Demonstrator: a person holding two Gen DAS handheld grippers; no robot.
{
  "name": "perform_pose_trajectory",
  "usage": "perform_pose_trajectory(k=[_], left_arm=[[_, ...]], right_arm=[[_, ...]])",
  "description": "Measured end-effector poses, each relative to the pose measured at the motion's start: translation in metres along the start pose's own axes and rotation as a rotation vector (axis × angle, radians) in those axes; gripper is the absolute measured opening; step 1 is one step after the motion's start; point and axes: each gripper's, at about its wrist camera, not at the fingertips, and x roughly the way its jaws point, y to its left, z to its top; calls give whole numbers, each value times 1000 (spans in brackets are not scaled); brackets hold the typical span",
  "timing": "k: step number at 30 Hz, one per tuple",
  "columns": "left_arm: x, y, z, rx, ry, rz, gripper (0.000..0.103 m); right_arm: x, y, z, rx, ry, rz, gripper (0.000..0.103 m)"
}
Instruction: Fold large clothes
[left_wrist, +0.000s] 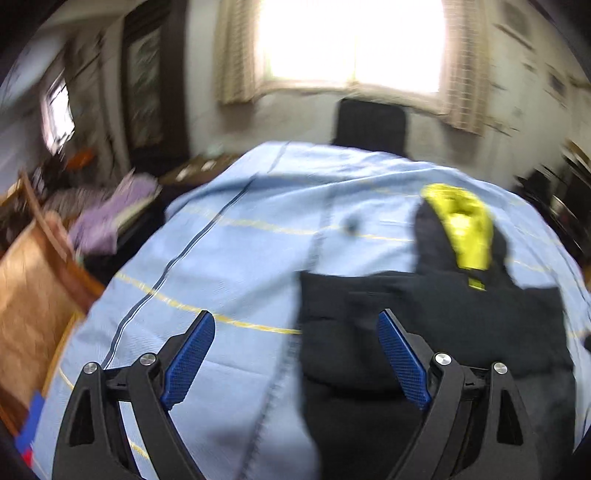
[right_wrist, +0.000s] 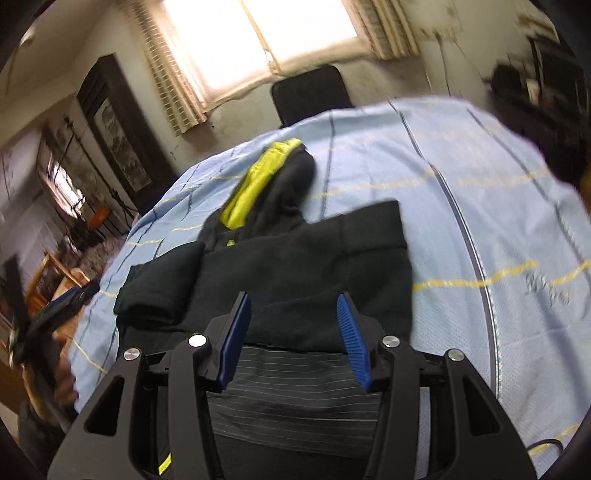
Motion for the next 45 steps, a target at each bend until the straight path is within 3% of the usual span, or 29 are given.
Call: perform_pose_trajectory(k=[4, 6, 10, 12, 15, 18, 23, 27, 39, 45], left_arm=[[42, 29, -4, -84, 98, -12, 80], [60, 30, -10, -51, 180, -18, 80], [62, 30, -10, 4, 176, -29, 80], [61, 39, -7, -34, 186, -58, 80], [55, 52, -1, -89, 182, -96, 80], [49, 59, 4, -91, 158, -80, 80], [51, 56, 3, -96, 185, -117, 80], [49, 48, 2, -58, 169, -96, 80], [60, 37, -4, -11, 205, -74, 80], [63, 30, -7, 34, 207, -38, 80]], right_arm=[[7, 69, -6, -193, 65, -12, 49], [12, 106, -12, -309, 79, -31, 53], [33, 181, -25, -532, 81, -75, 55], [56, 213, -33, -632, 100, -100, 56], [87, 240, -45, -733, 114, -166, 56], [109, 253, -51, -825, 81, -261, 56], [129, 248, -51, -859, 92, -290, 56], [139, 246, -49, -847, 101, -282, 55], [131, 212, -13, -502, 187, -30, 55], [135, 221, -18, -550, 175, -75, 55]])
